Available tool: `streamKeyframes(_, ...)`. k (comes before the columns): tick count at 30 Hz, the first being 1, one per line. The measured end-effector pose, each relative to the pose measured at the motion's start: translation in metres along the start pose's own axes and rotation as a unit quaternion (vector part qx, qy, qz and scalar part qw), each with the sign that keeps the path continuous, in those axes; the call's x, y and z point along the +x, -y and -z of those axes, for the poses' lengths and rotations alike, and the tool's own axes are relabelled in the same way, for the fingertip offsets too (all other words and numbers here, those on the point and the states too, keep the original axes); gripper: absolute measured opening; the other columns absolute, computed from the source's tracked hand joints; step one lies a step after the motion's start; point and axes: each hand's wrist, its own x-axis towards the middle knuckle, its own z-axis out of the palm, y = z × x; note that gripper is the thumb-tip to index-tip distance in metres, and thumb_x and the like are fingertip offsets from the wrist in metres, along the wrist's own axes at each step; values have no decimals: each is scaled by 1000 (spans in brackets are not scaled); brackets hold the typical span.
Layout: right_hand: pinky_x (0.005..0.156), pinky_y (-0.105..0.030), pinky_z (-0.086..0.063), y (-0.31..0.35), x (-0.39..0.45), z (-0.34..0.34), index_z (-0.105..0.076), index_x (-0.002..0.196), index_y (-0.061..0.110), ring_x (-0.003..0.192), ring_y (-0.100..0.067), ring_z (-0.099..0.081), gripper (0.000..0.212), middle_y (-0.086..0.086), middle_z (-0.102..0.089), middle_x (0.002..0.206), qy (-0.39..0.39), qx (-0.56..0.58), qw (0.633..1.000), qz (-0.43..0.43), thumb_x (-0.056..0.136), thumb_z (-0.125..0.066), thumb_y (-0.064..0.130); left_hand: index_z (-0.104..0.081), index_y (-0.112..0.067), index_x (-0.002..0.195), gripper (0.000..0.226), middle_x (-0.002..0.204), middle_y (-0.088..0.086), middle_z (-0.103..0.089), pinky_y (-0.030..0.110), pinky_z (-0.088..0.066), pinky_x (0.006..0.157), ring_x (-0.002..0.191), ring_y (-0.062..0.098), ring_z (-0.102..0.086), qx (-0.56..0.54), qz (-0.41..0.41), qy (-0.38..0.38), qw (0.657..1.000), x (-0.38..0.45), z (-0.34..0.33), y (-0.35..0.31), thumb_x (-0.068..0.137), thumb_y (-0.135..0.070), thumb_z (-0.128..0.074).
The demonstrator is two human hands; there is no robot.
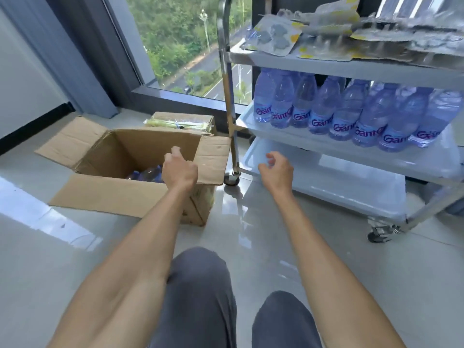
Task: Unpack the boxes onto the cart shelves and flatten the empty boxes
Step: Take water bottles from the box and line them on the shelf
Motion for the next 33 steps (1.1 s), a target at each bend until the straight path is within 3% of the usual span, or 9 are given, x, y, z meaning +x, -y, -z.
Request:
streamKeyframes(4,90,-35,-52,30,37,-94,-66,117,10,98,-24,-64,31,-9,-70,110,14,25,999,14,87,-59,10,-49,-14,139,51,131,17,-54,40,-44,95,120,36,-53,12,48,20,999,63,-24,48,88,-9,-49)
streamKeyframes(8,88,-30,-51,76,58,-206,-65,120,15,99,-20,-63,34,-5,-69,109,68,24,997,-1,88,-56,10,-53,-11,129,42,126,18,-58,40,-44,94,117,37,-55,26,97,49,994,132,-19,107,87,-8,-51)
streamKeyframes(15,104,-27,-38,141,55,-318,-58,134,16,126,-23,-53,49,-8,-61,133,189,-89,973,-93,85,-56,10,-54,-9,128,43,127,17,-57,41,-41,94,119,36,-52,31,143,98,984,197,19,164,85,-4,-50)
streamKeyframes(24,95,-36,-42,182,53,-381,-47,139,17,121,-33,-50,55,-14,-48,132,276,-211,911,-220,85,-52,9,-57,-9,114,29,119,15,-59,43,-44,86,111,36,-55,137,155,196,959,254,64,167,85,-8,-57)
streamKeyframes(27,97,-39,-43,178,62,-376,-47,135,15,122,-35,-49,49,-15,-47,131,298,-240,889,-251,87,-57,16,-57,-11,122,37,123,16,-58,43,-45,89,115,36,-55,171,173,227,943,271,63,162,86,-15,-62)
streamKeyframes(33,91,-41,-43,169,63,-360,-46,129,14,118,-36,-50,39,-15,-47,126,335,-299,861,-237,91,-54,14,-56,-7,119,34,124,19,-57,44,-45,92,116,38,-55,213,195,272,918,287,51,149,86,-13,-56)
